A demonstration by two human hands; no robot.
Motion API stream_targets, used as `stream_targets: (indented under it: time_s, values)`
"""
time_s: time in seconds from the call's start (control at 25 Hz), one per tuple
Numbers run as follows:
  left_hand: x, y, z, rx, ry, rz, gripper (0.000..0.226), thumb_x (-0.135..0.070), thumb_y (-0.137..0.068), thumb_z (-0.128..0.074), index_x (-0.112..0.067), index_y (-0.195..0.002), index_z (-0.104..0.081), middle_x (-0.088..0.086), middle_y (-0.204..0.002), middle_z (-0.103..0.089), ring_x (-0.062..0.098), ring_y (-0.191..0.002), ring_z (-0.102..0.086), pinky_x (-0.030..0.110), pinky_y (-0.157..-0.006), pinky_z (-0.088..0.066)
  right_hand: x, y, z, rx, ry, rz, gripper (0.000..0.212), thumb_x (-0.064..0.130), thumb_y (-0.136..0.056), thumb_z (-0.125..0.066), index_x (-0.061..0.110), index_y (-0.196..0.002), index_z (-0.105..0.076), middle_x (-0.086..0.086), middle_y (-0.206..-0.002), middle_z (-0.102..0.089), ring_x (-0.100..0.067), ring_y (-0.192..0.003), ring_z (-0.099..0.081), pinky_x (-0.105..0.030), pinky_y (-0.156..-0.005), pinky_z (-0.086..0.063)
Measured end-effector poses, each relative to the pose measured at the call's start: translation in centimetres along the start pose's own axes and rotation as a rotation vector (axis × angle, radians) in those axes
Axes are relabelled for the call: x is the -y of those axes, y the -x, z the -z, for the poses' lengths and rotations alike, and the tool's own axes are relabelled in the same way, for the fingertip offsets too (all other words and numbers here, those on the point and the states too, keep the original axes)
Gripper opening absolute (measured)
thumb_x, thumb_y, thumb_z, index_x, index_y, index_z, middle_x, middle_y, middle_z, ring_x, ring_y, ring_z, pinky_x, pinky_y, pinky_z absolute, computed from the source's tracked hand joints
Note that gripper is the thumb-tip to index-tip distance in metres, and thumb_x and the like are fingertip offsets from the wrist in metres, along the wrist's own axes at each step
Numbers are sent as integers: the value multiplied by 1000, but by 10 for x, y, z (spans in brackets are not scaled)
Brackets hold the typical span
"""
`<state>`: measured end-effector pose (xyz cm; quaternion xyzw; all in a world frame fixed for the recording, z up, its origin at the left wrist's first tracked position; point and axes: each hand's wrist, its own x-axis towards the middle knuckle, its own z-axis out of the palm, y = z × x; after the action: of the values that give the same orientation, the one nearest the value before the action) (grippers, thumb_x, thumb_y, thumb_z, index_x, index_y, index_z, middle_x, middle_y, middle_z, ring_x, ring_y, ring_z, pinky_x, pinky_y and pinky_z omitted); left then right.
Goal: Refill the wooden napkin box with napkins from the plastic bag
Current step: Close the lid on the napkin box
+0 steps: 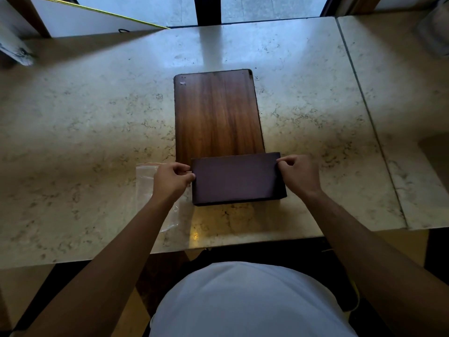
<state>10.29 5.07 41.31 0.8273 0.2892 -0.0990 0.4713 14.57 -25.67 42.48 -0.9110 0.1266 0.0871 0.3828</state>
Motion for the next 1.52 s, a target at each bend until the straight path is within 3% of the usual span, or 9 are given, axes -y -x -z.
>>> stream_targets:
  time_s: [0.2,0.36,0.6,0.72,0.8,1.0,1.12,1.24,1.52]
  values:
    - [-3,-2,-7,218,178,258,40,-36,-94,-65,-1,-113,-66,14,-107,-70,27,-95,-70,36,-73,-61,3,-6,-9,20,-116,-265,29,41,-95,-52,16,-86,-65,1,-85,-67,-19,-82,-64,-29,-62,-46]
    - [-9,-5,-12,268,196,363,68,-63,-87,-59,-6,-123,-60,13,-120,-66,31,-103,-67,48,-88,-59,2,-10,-15,227,-83,-401,81,69,-96,-26,3,-127,-62,-17,-128,-63,-34,-115,-60,-46,-102,-47]
    - [-34,1,-17,281,172,397,90,-78,-86,-41,-9,-144,-48,14,-139,-57,34,-122,-55,46,-96,-47,15,-10,-12,220,-70,-433,92,78,-92,-18,5,-127,-62,-19,-132,-61,-34,-117,-58,-43,-101,-43]
    - [-46,7,3,215,458,320,64,-71,-90,-43,-19,-119,-67,10,-116,-71,30,-111,-63,45,-93,-51,22,-9,2,103,-347,-382,74,78,-91,-24,19,-91,-68,-11,-104,-69,-20,-89,-66,-40,-87,-51]
    - [-47,15,16,82,747,253,36,-56,-92,-55,-26,-95,-75,5,-96,-78,26,-102,-69,41,-84,-58,23,-4,14,41,-681,-370,70,76,-90,-33,18,-95,-72,-8,-101,-75,-21,-93,-71,-35,-80,-56]
    - [-16,40,3,-165,791,154,34,-1,-84,-74,-1,-117,-70,16,-108,-74,23,-100,-70,39,-93,-57,6,22,-2,-75,-668,-234,19,35,-85,-76,21,-98,-78,5,-92,-78,-13,-84,-74,-25,-74,-59]
    - [5,43,-1,-178,770,182,40,10,-79,-73,-6,-116,-71,8,-104,-74,20,-99,-71,36,-89,-58,-15,37,-19,4,-577,-234,41,16,-83,-80,8,-123,-71,-5,-109,-77,-14,-93,-74,-34,-86,-61]
    - [20,44,-6,-141,673,162,35,7,-82,-71,-20,-104,-76,2,-104,-76,16,-100,-73,29,-81,-60,-28,46,-26,31,-552,-220,42,15,-85,-78,6,-125,-68,-6,-111,-76,-15,-96,-74,-40,-90,-60]
    - [41,48,-12,-127,643,215,46,16,-84,-63,-17,-116,-69,18,-113,-70,29,-107,-69,44,-92,-58,-26,54,-26,35,-544,-181,42,9,-88,-74,7,-128,-66,-7,-117,-74,-17,-103,-72,-42,-88,-61]
